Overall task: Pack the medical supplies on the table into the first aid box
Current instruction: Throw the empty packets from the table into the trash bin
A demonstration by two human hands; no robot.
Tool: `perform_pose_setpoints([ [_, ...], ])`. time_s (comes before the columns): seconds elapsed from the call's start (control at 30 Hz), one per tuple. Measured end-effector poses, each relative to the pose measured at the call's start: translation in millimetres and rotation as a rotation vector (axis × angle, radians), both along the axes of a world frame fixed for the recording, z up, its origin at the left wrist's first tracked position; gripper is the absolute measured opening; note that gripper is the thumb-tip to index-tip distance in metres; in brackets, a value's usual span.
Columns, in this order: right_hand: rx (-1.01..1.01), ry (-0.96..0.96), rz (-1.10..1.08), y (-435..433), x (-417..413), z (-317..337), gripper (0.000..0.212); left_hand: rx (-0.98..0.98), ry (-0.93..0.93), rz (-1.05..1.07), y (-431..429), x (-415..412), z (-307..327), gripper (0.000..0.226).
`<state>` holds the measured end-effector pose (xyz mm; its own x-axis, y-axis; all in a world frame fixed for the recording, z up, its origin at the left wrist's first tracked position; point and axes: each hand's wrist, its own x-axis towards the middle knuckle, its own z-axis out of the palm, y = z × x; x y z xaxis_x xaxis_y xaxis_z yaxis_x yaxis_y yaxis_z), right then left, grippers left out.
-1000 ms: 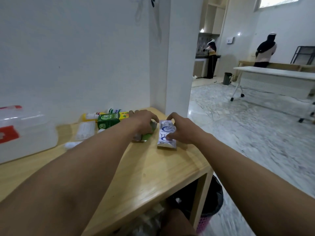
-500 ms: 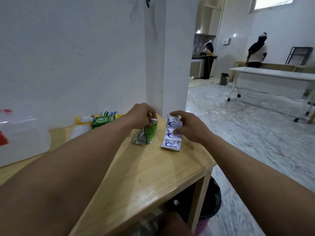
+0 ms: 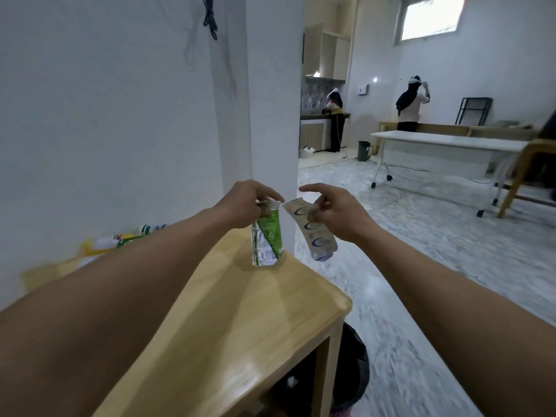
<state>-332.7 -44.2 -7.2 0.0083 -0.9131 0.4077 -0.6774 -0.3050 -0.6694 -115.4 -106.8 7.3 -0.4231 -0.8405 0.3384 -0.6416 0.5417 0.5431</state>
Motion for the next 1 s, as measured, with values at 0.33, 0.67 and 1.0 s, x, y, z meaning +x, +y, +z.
perform_pose_setpoints([
  [0.33,-0.004,-0.089,-0.129,-36,-67,-24,0.059,-0.005,-0.002,-0.086,-63,-64,-4,0.038],
  [0.67,0.101,-0.105,-0.229,-78,-117,-99,0.057,0.073,-0.077,-0.179,-126,-133,-62,0.038],
  [1.0,0.318,-0.071,-0.293,-101,-134,-203,0.047,0.206,-0.336,-0.27,-173,-174,-126,0.038],
])
